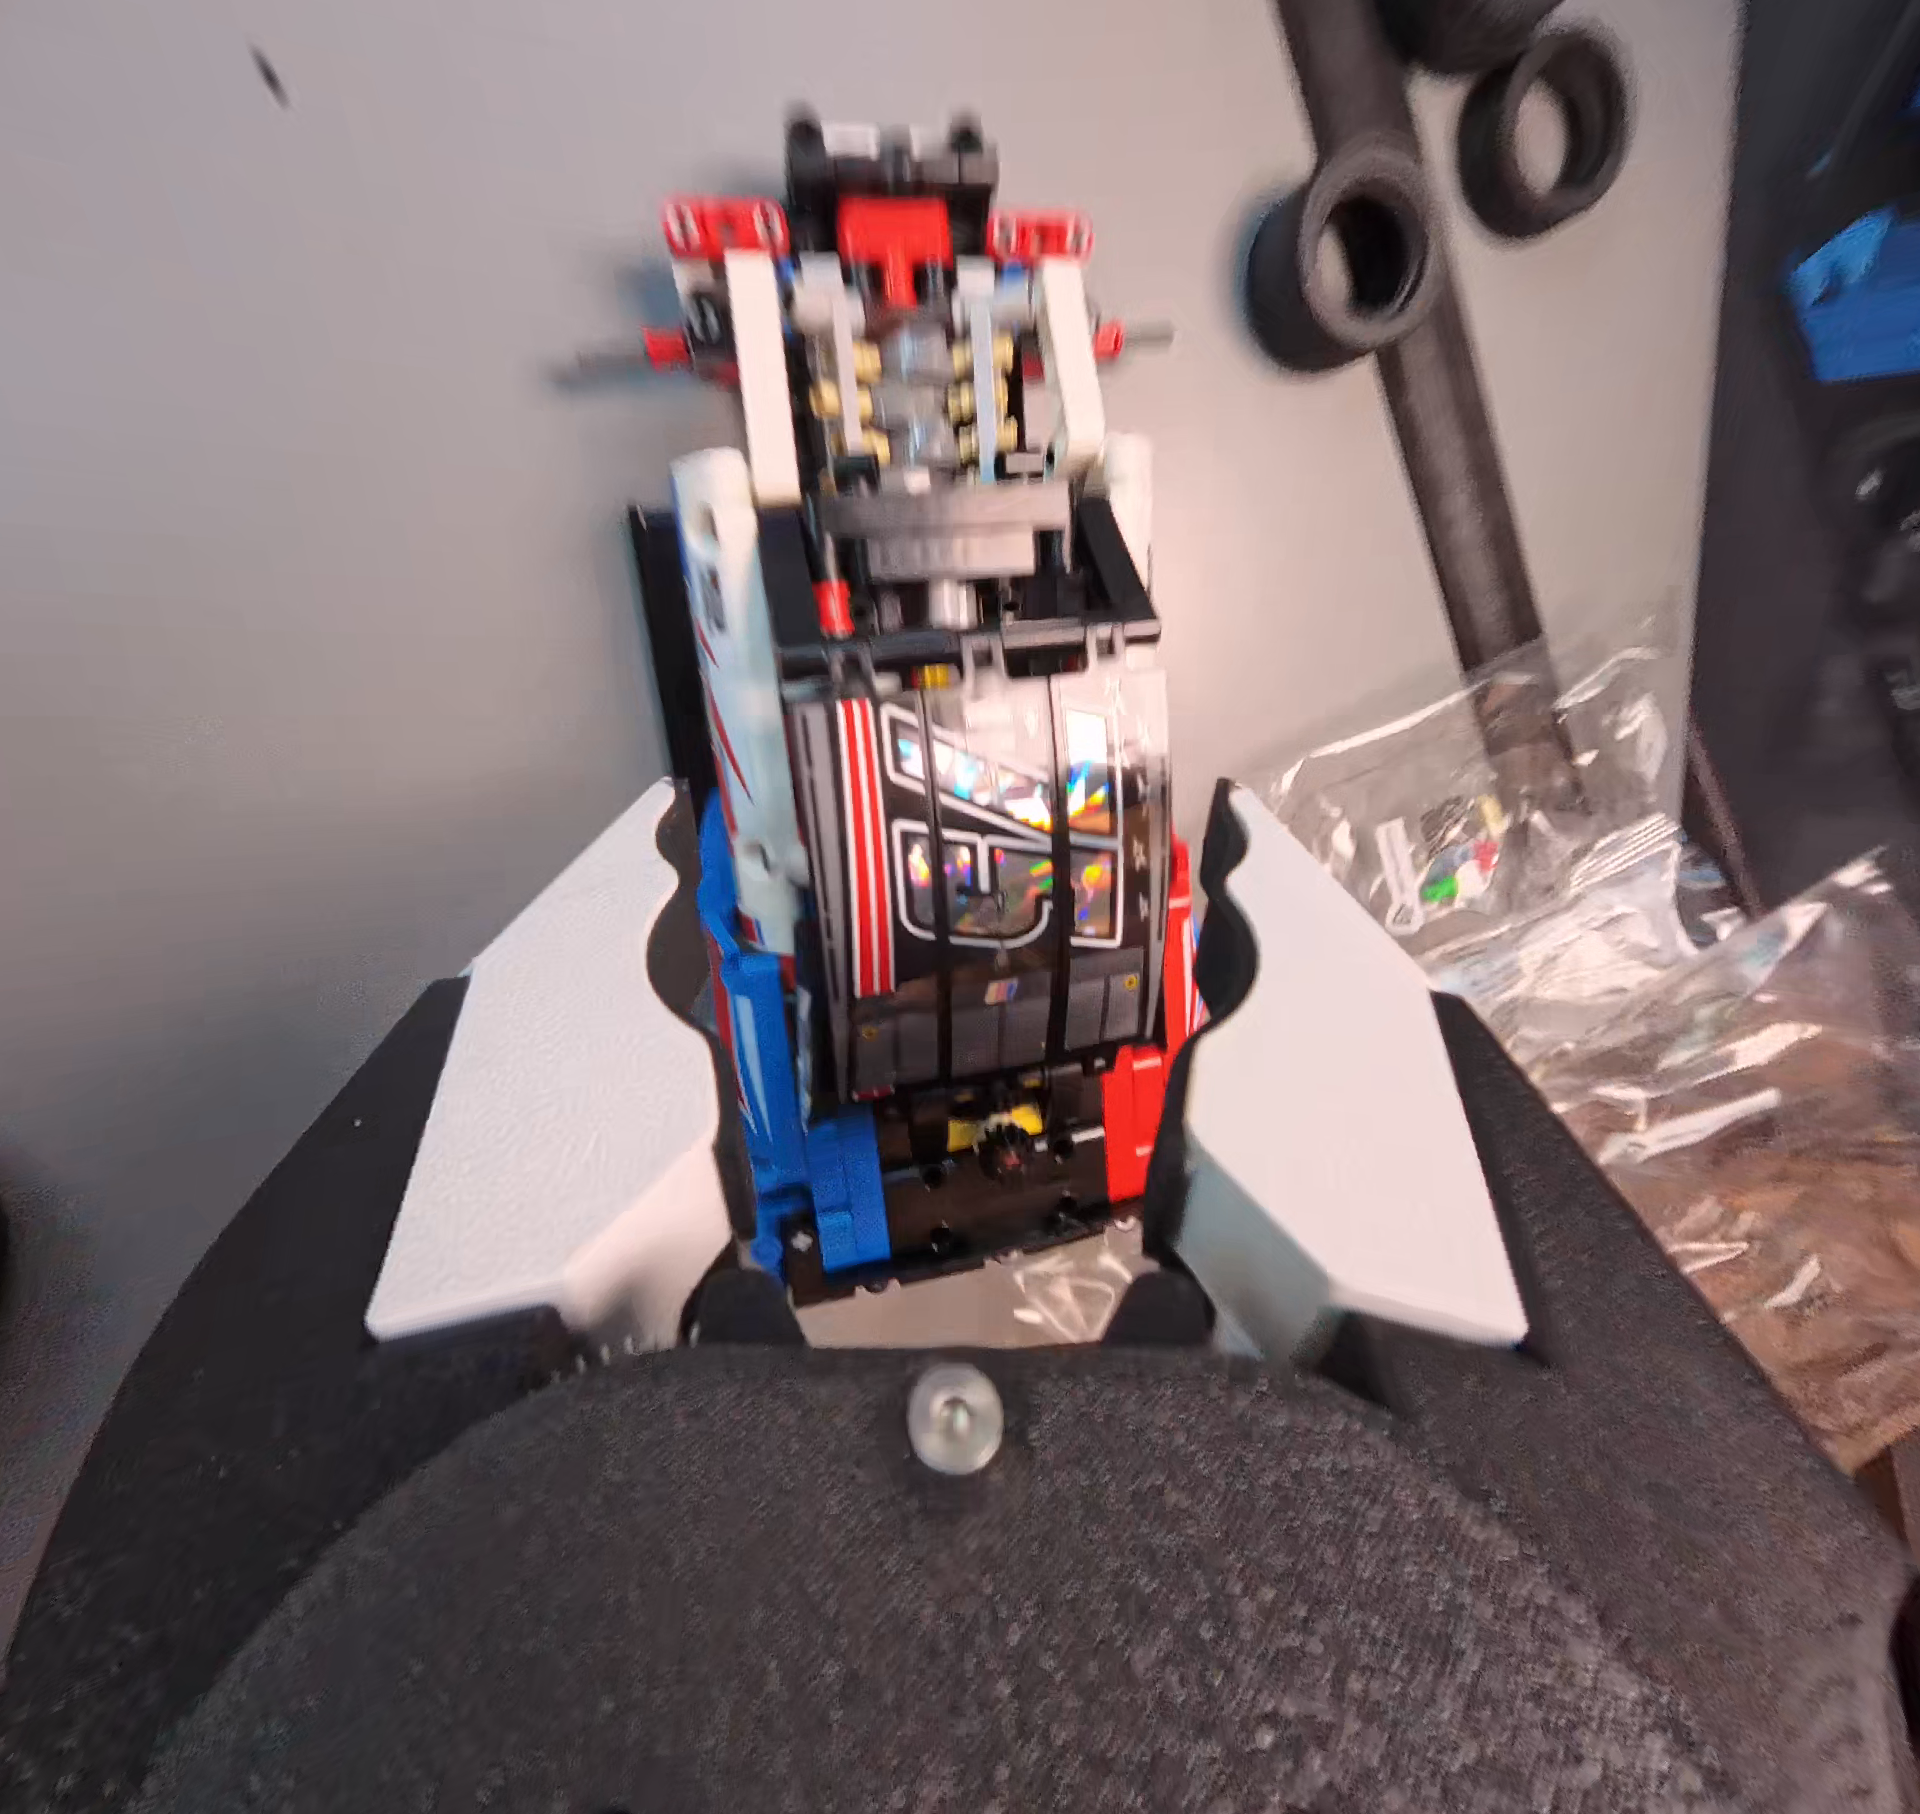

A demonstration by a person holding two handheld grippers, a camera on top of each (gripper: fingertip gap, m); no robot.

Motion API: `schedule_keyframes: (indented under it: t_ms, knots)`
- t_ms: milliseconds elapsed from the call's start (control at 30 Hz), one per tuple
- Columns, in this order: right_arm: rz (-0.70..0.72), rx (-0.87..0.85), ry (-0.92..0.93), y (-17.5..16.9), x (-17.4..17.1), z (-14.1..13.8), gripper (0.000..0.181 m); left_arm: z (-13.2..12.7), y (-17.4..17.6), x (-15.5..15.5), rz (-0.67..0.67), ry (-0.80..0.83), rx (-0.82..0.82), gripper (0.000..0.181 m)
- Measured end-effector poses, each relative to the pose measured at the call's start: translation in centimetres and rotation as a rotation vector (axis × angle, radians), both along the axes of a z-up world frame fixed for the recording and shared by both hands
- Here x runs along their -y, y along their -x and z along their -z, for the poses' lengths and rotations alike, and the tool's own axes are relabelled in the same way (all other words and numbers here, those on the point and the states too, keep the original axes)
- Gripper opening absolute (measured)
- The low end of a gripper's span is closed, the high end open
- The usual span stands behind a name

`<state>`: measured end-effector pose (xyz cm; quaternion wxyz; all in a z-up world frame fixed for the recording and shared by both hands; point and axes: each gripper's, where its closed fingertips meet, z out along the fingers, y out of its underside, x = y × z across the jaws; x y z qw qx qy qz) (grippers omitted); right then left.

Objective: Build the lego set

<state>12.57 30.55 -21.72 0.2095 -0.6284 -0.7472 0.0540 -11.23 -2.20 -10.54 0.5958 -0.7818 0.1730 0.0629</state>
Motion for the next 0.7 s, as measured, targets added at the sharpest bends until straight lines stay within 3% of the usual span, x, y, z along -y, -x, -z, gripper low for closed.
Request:
schedule_keyframes:
  t_ms: [33, 100, 167, 233, 333, 433, 567, 633, 700]
  knots:
    - [-0.006, -0.105, -0.005, 1.3, 1.0, -1.7, 0.093, 0.1, -0.2, -0.2, -0.013, -0.027, 0.031, 0.0]
    - [-0.027, -0.305, 0.026, 3.8, 4.3, -4.4, 0.083, 1.0, -0.8, -0.7, -0.042, -0.071, 0.083, 0.0]
    - [-0.082, -0.414, 0.122, 5.2, 9.0, -4.7, 0.077, 2.8, -1.8, -0.8, -0.042, -0.066, 0.107, 0.0]
    - [-0.129, -0.454, 0.239, 5.9, 13.6, -3.2, 0.076, 5.2, -3.1, -0.5, -0.008, -0.004, 0.112, 0.0]
    - [-0.141, -0.45, 0.369, 6.0, 18.4, 0.3, 0.072, 8.5, -5.8, 1.6, 0.149, 0.16, 0.111, 0.009]
    - [-0.11, -0.43, 0.408, 6.2, 20.1, 3.1, 0.067, 8.0, -6.8, 3.7, 0.272, 0.223, 0.21, 0.044]
    - [-0.065, -0.436, 0.521, 7.8, 20.9, 3.8, 0.061, 6.2, -4.8, 2.9, 0.287, 0.303, 0.46, 0.056]
    - [-0.042, -0.416, 0.57, 8.7, 20.7, 3.8, 0.061, 7.9, -1.7, 1.0, 0.188, 0.366, 0.477, 0.063]
    - [-0.022, -0.396, 0.615, 9.5, 20.5, 3.9, 0.057, 11.8, 1.8, -0.5, 0.061, 0.493, 0.467, 0.07]
